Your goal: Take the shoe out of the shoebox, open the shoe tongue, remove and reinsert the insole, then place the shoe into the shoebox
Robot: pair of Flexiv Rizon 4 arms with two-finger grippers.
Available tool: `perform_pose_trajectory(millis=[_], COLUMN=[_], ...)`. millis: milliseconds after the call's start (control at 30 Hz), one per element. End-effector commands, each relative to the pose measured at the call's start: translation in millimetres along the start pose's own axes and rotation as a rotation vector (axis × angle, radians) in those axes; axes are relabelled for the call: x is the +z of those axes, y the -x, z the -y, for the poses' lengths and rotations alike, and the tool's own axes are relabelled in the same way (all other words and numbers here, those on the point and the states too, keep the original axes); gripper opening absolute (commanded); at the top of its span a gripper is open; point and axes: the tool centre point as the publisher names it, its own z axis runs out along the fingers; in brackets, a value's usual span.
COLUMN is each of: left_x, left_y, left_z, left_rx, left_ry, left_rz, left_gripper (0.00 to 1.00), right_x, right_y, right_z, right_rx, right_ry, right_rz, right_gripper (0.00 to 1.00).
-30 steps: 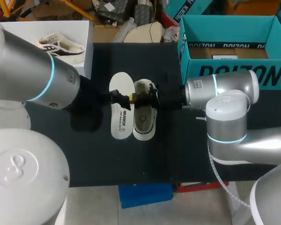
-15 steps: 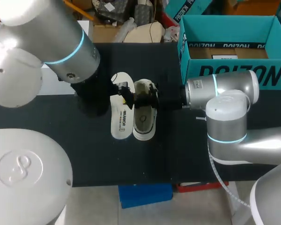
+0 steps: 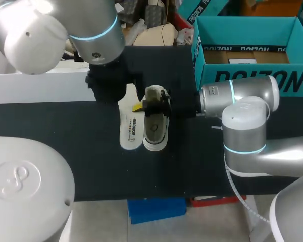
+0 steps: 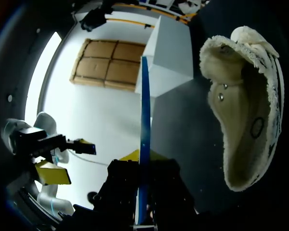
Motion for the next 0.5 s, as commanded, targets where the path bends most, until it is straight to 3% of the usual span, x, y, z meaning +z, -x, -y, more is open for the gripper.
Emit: perform_pose_trajectory(millis=[33, 500], left_x=[15.7, 29.9], left_y=[1.5, -13.5], left_z=[-26.6, -105.8], left_rx=[-0.014, -0.055], left_ry=[-0.012, 0.001], left_rz=[-0.032, 0.014], left_gripper=[1.0, 1.0], right_x=[1.2, 1.2], right_y=[0.0, 0.0], right_z=[0.1, 0.1], right_rx=[0.0, 0.0], right_ry=[0.002, 0.002], right_rz=[0.001, 0.001], right_gripper=[0.0, 0.0])
